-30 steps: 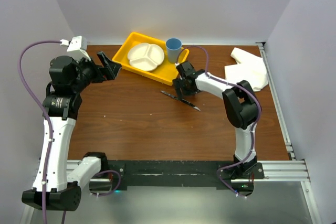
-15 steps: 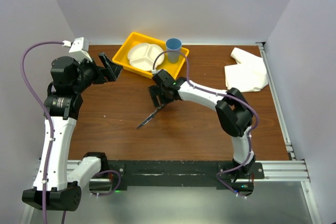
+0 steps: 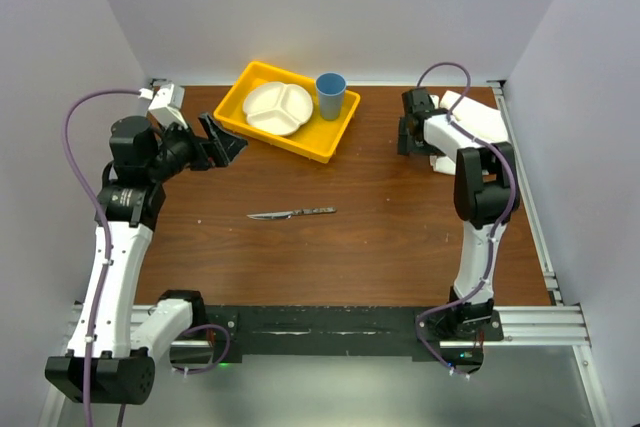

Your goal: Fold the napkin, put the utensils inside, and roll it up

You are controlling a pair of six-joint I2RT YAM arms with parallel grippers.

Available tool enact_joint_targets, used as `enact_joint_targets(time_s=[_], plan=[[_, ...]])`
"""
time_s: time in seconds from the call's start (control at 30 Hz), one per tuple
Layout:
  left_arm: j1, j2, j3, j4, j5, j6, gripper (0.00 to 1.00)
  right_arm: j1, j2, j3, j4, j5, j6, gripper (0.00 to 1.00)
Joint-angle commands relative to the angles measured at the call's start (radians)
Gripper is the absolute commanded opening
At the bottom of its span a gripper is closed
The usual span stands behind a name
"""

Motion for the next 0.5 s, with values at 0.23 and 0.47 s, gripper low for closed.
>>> enact_joint_targets(time_s=[0.23,0.47], plan=[[0.003,0.002,-0.092,0.152,0.164,-0.108,0.93,-0.063,0.080,0.063,0.007,0.064,-0.039,0.67],[-0.001,0.014,-0.113,0.169,0.170,-0.118,0.91,-0.100,0.053,0.008,0.038,0.086,-0.038,0.59]])
